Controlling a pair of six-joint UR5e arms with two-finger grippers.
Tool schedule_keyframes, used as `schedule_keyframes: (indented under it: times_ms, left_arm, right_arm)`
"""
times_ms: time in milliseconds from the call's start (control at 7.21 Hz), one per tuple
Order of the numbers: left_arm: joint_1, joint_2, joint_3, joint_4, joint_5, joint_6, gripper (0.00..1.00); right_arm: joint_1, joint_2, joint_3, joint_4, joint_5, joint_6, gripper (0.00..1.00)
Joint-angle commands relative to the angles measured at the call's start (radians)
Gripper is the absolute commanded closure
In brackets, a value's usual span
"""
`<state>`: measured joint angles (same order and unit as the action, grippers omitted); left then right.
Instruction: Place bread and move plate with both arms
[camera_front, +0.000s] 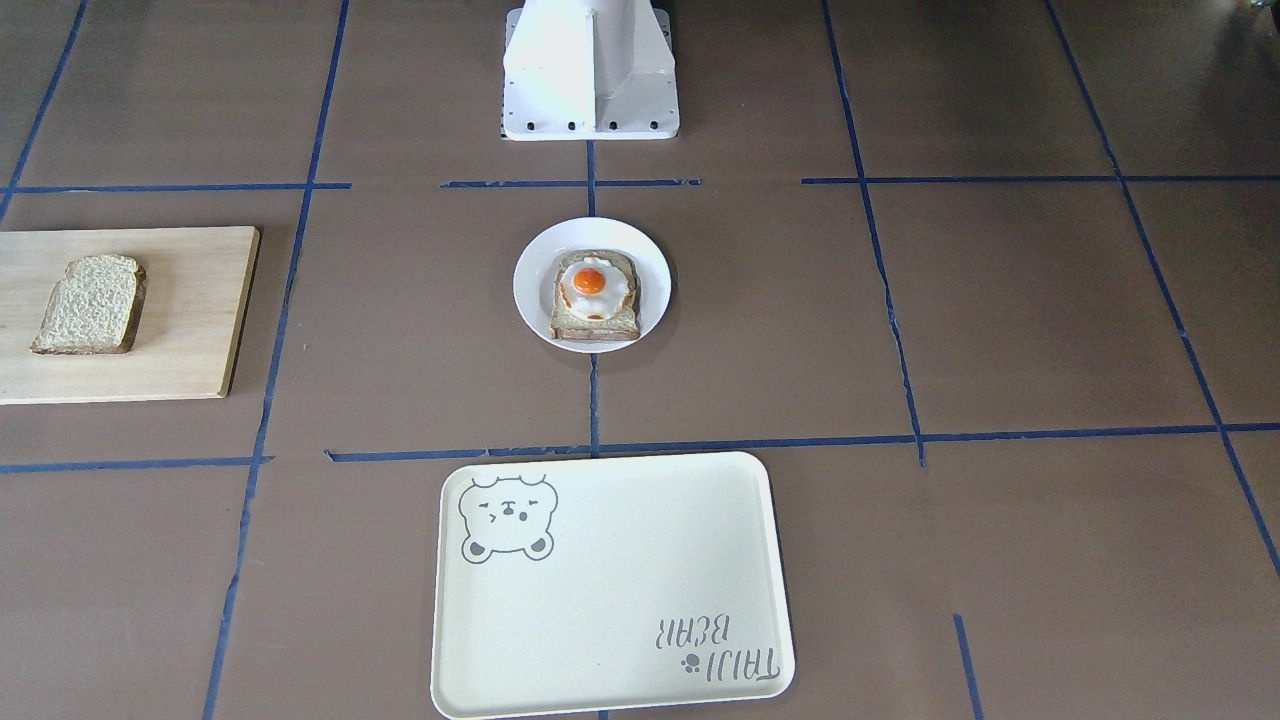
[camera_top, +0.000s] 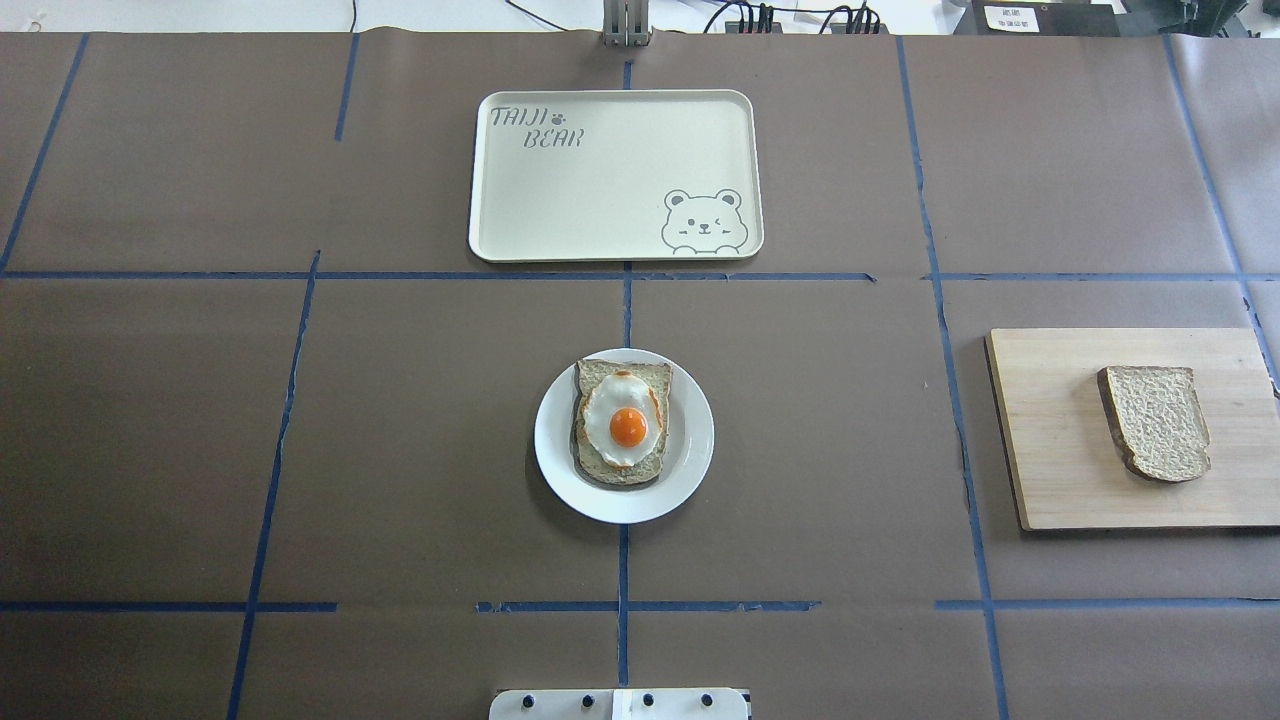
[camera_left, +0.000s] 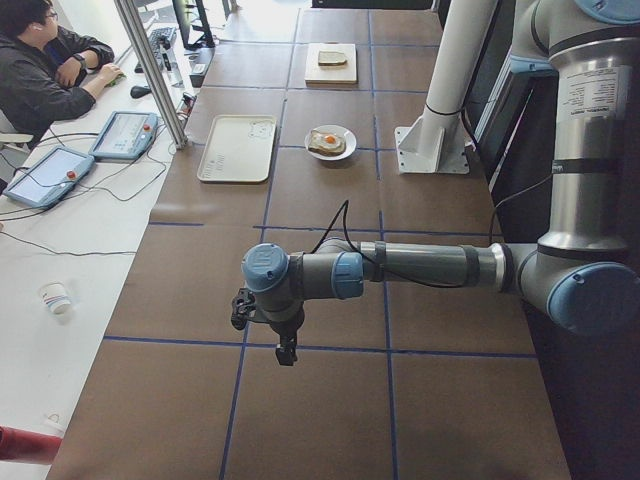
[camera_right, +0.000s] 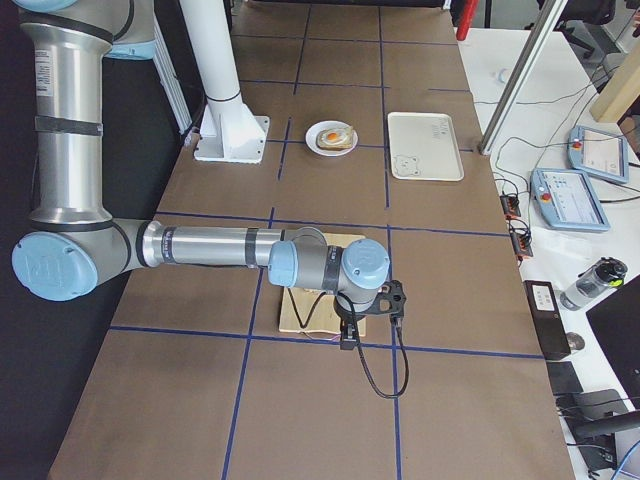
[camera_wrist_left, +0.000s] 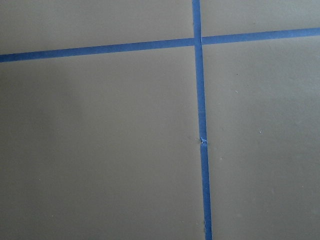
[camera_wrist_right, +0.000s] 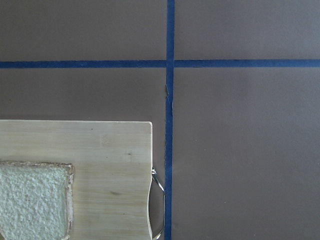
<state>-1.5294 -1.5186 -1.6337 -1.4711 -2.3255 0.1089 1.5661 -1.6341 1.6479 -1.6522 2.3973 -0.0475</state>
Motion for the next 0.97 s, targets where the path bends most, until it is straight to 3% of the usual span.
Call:
schedule_keyframes:
  times_ms: [0,832]
  left_arm:
    - [0.0,0.0,-0.003,0.0,0.0,0.0,0.0]
    - [-0.002,0.003,-0.009,-0.002,0.0,0.0,0.0]
  right_arm:
    - [0.0,0.0,0.003,0.002,-0.003,0.0,0.0]
    - [-0.003,0.028,0.018,0.005,-0.01,-0.003,0.0]
